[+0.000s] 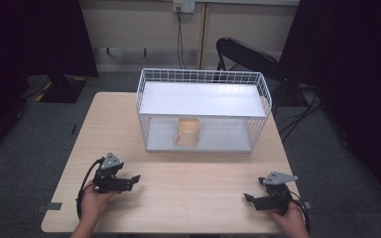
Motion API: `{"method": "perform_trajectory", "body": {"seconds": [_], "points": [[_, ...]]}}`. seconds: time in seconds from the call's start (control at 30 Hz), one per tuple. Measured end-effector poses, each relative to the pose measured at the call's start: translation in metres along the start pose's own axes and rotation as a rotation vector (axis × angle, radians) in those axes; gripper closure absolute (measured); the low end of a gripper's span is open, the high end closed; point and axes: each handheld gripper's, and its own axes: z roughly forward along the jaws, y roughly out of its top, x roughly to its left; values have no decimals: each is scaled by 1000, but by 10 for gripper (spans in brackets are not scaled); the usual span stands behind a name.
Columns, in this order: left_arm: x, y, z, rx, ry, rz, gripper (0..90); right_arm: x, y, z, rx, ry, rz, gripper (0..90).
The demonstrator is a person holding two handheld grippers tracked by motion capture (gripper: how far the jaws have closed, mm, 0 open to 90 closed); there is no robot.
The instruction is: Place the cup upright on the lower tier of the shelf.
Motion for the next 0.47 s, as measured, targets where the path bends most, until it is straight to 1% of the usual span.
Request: {"method": "perform_trajectory", "body": {"seconds": [0.23, 0.47], "points": [[0, -4, 1, 3, 1, 10, 165, 0, 0, 0, 0, 1, 1, 129], [-1, -6, 5, 20, 3, 27, 162, 0, 0, 0, 0, 1, 1, 130]]}}
